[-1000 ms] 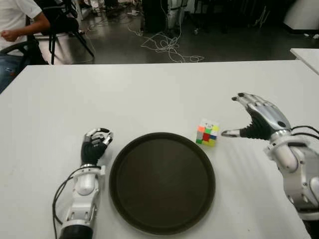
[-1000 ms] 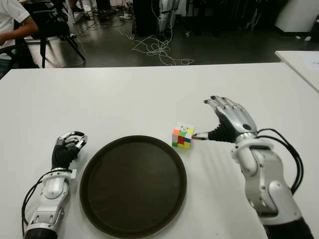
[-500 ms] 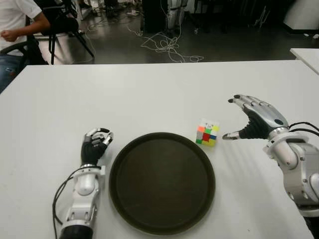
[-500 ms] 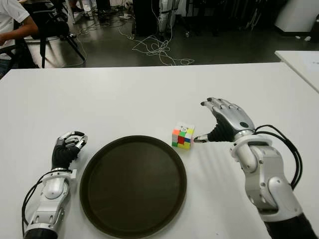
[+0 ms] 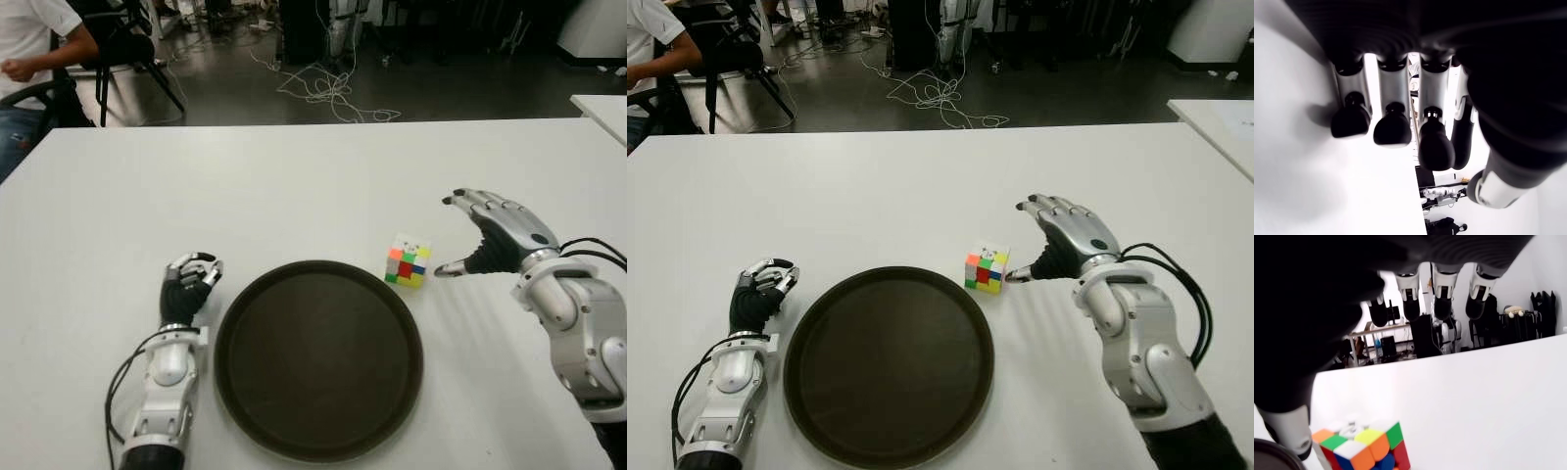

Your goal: Pick up the Rubik's Cube and put it in the plate

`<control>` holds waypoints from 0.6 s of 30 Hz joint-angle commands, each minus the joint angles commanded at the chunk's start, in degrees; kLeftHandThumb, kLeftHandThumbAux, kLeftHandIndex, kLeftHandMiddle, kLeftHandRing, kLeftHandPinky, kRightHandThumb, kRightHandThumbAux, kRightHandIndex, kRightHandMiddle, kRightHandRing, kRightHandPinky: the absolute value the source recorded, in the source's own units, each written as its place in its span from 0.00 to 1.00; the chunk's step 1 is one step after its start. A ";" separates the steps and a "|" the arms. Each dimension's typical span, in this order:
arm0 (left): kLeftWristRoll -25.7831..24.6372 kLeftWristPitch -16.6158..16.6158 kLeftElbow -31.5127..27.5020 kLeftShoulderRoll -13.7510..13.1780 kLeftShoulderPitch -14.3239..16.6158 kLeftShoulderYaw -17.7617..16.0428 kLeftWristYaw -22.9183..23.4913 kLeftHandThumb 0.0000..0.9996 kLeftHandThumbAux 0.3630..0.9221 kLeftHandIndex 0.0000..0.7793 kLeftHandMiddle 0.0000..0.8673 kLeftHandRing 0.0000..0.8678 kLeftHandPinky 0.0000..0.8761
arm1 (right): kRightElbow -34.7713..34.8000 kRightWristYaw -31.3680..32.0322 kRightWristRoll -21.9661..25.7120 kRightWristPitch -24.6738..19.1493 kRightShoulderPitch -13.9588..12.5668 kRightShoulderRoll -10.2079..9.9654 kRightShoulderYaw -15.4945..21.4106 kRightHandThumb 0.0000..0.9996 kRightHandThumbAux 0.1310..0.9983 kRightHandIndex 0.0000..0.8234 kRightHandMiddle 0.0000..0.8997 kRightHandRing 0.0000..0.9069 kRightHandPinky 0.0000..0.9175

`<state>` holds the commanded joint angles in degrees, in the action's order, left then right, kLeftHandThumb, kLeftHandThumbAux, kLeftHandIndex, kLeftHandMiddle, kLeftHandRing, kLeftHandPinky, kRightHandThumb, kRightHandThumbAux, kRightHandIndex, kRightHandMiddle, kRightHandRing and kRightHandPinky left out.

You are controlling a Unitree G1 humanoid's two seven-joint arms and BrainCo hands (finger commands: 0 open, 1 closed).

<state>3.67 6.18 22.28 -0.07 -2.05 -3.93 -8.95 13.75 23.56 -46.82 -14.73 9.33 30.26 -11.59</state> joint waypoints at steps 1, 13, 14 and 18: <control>0.01 0.01 0.04 -0.04 0.01 0.03 0.04 0.70 0.61 0.57 0.93 0.95 0.91 | -0.34 0.12 0.14 0.39 0.20 0.14 -0.14 0.00 0.64 0.00 0.00 0.00 0.00; -0.24 -0.13 -1.18 -0.24 -0.58 0.51 0.92 0.70 0.61 0.57 0.93 0.95 0.91 | -3.48 2.08 0.06 2.50 2.61 0.82 -1.63 0.00 0.64 0.00 0.00 0.00 0.00; -0.30 -0.26 -1.34 -0.16 -0.62 0.48 0.90 0.71 0.61 0.57 0.93 0.95 0.91 | -3.63 2.29 0.07 2.51 2.82 0.84 -1.75 0.00 0.64 0.00 0.00 0.00 0.00; -0.58 -0.64 -1.66 0.31 -0.66 0.22 0.46 0.71 0.61 0.57 0.93 0.94 0.91 | -4.54 2.48 0.03 2.88 3.75 0.80 -2.23 0.00 0.65 0.00 0.00 0.00 0.00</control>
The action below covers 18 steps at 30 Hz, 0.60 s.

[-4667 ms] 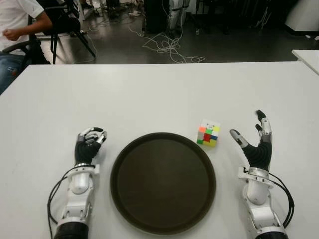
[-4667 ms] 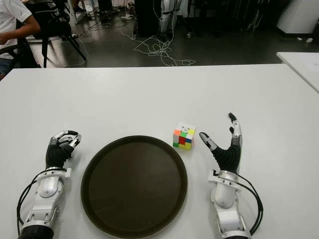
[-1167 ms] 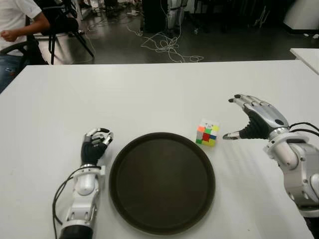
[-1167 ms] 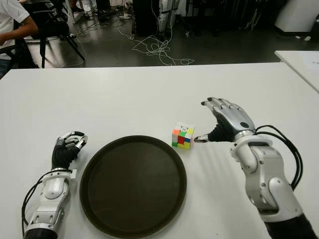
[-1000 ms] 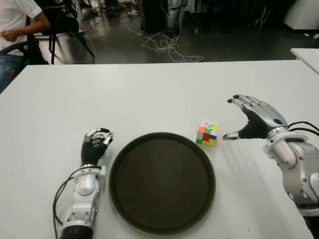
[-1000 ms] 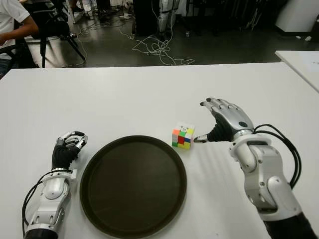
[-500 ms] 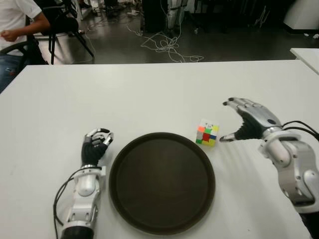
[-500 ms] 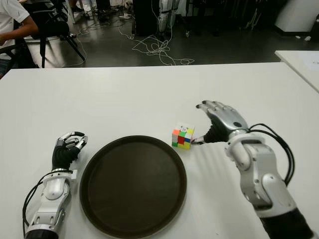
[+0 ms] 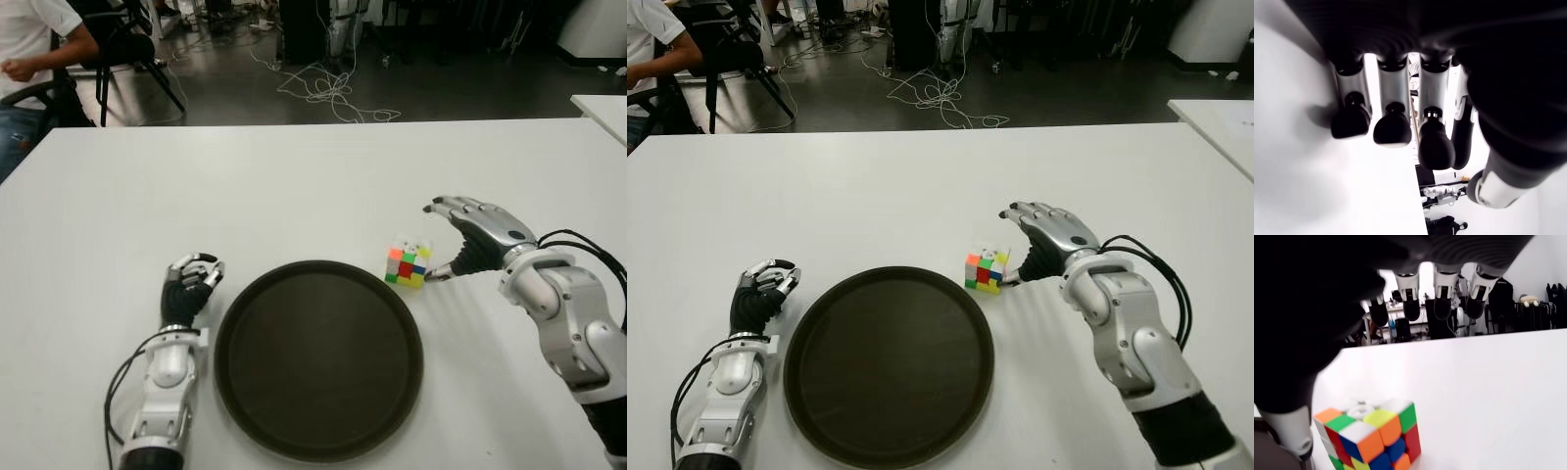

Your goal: Pick up the Rubik's Cube and put it in the plate

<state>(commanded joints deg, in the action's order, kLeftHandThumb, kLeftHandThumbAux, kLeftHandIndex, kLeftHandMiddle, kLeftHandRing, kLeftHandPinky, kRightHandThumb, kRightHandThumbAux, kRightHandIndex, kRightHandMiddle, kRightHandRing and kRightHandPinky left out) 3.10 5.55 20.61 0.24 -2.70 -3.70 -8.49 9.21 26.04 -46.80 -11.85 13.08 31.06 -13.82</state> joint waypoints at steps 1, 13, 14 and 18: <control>-0.01 -0.05 0.00 0.09 0.03 -0.06 -0.15 0.70 0.61 0.57 0.93 0.95 0.91 | -0.21 -0.06 0.06 0.10 0.17 -0.04 -0.06 0.00 0.65 0.00 0.00 0.00 0.00; -0.37 -0.14 -0.71 -0.11 -0.35 0.02 0.83 0.70 0.61 0.57 0.93 0.95 0.91 | -3.10 -0.78 0.58 1.91 2.19 -0.74 -0.96 0.00 0.65 0.00 0.00 0.00 0.00; -0.43 -0.22 -0.81 -0.06 -0.37 0.00 0.82 0.70 0.61 0.57 0.93 0.95 0.91 | -3.36 -0.89 0.58 2.00 2.43 -0.94 -1.13 0.00 0.65 0.00 0.00 0.00 0.00; -0.50 -0.35 -1.02 0.16 -0.43 -0.13 0.61 0.70 0.61 0.57 0.93 0.95 0.92 | -3.84 -0.99 0.65 2.20 2.92 -1.23 -1.39 0.00 0.64 0.00 0.00 0.00 0.00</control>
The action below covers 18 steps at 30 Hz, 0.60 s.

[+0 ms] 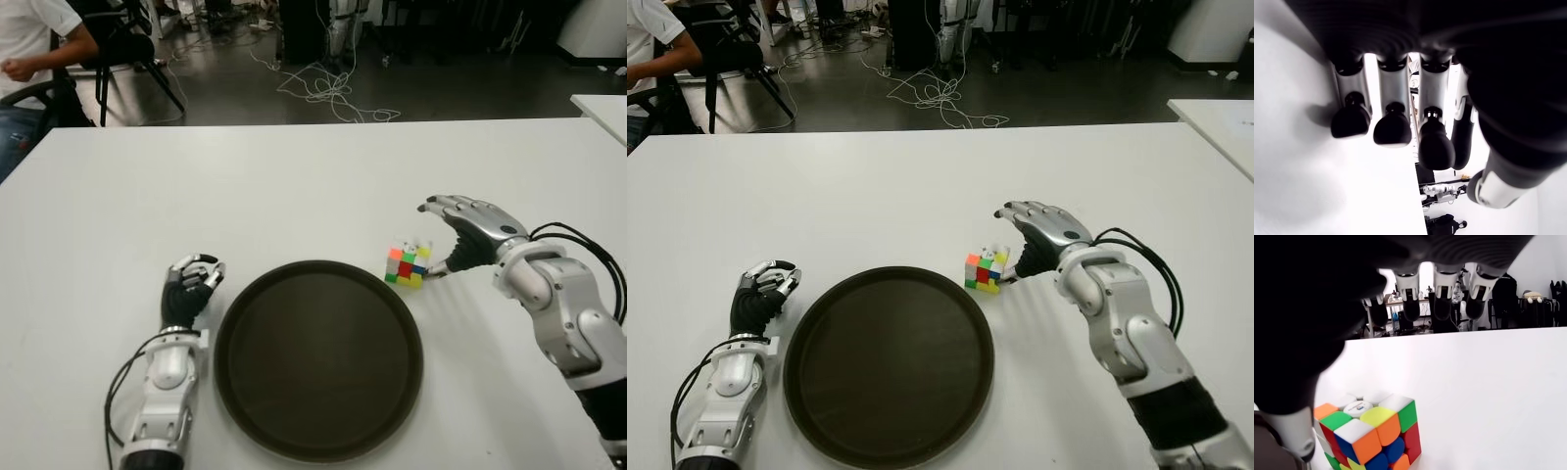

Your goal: Pick up the Rubik's Cube and put it in the plate

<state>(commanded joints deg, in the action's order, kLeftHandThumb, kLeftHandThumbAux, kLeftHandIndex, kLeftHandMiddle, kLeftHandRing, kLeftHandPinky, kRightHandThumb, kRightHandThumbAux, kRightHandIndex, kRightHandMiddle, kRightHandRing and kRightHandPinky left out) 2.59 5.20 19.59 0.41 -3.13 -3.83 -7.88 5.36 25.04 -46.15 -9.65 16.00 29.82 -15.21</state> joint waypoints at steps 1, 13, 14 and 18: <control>0.00 0.01 -0.01 0.03 0.00 -0.02 -0.06 0.70 0.61 0.57 0.93 0.95 0.92 | -0.10 0.00 0.01 0.03 0.09 -0.05 -0.03 0.00 0.64 0.00 0.00 0.00 0.00; 0.22 0.21 0.00 0.43 0.09 -0.28 -0.66 0.70 0.62 0.57 0.93 0.95 0.92 | -2.39 -0.33 -0.71 -0.77 1.78 -1.18 -1.00 0.00 0.63 0.00 0.00 0.00 0.00; 0.27 0.18 0.06 0.44 0.14 -0.29 -0.70 0.70 0.62 0.57 0.93 0.95 0.92 | -2.76 -0.43 -0.76 -0.78 2.01 -1.27 -1.09 0.00 0.63 0.00 0.00 0.00 0.00; 0.33 -0.06 0.11 0.51 0.24 -0.35 -0.81 0.70 0.62 0.57 0.92 0.95 0.91 | -3.65 -0.57 -0.80 -0.99 2.67 -1.54 -1.35 0.00 0.62 0.00 0.00 0.00 0.00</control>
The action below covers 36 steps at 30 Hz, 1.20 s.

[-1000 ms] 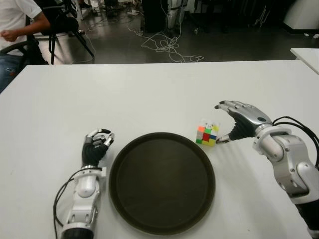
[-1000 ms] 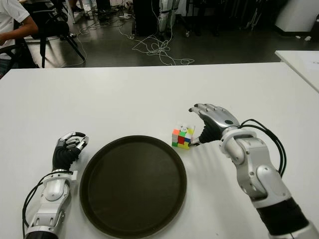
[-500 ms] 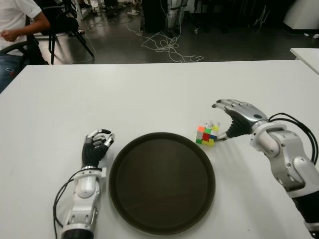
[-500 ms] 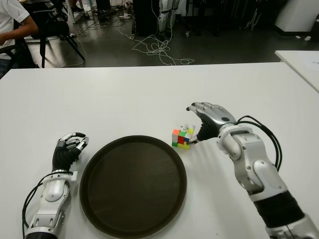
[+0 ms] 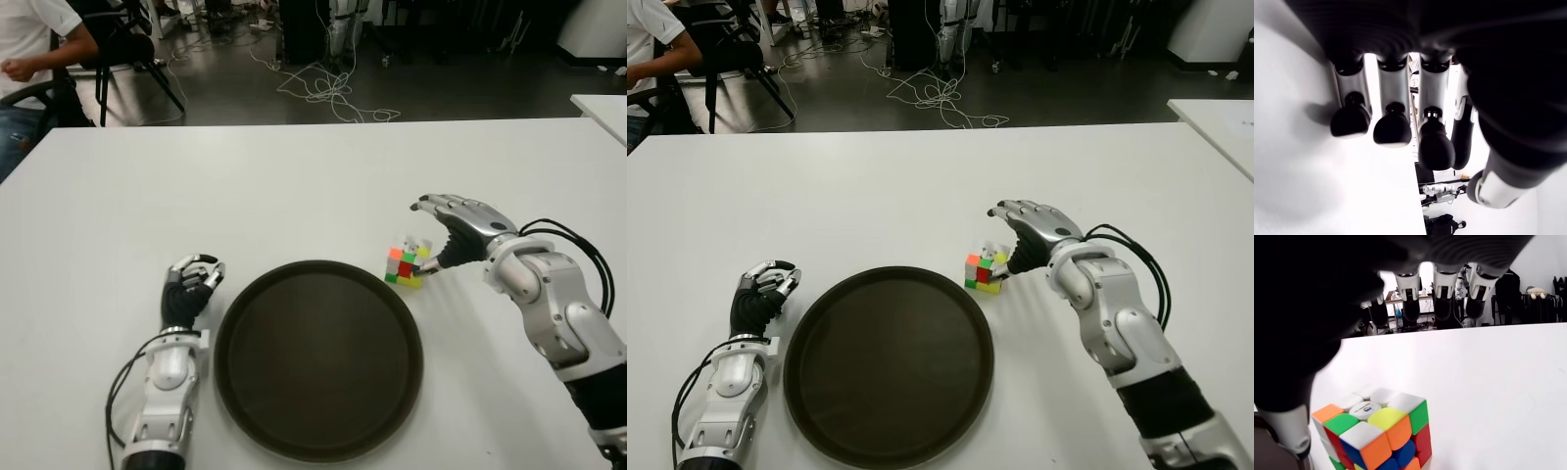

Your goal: Pick up the Rubik's Cube and put it in the plate

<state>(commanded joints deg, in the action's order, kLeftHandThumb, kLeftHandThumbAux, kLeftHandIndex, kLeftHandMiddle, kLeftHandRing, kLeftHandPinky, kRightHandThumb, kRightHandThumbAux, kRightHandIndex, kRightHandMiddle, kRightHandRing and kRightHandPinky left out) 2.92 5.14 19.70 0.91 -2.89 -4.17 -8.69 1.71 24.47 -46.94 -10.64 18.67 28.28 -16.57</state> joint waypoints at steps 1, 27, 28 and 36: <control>0.00 -0.10 0.00 0.04 0.03 -0.03 -0.05 0.71 0.62 0.57 0.92 0.95 0.91 | -0.29 0.01 -0.02 -0.13 0.27 -0.12 -0.10 0.00 0.63 0.00 0.00 0.00 0.00; -0.48 0.83 1.31 -0.38 0.36 -0.29 0.99 0.70 0.62 0.57 0.92 0.95 0.91 | -5.20 -2.36 0.84 1.27 3.25 -1.47 -1.50 0.00 0.61 0.00 0.00 0.00 0.00; -0.48 0.84 1.33 -0.37 0.37 -0.31 0.97 0.70 0.62 0.57 0.92 0.95 0.91 | -5.38 -2.34 0.79 1.41 3.36 -1.43 -1.58 0.00 0.61 0.00 0.00 0.00 0.00; -0.32 1.30 1.84 -0.50 0.47 -0.40 0.83 0.70 0.62 0.57 0.92 0.94 0.91 | -6.95 -2.84 0.71 2.05 3.95 -1.47 -2.07 0.00 0.62 0.00 0.00 0.00 0.00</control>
<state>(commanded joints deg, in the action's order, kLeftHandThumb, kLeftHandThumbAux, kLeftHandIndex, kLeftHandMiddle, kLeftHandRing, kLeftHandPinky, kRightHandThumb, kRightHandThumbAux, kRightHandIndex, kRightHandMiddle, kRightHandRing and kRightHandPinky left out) 2.60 6.44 21.54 0.41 -2.42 -4.57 -7.86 -5.24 21.63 -46.23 -8.59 22.62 26.81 -18.64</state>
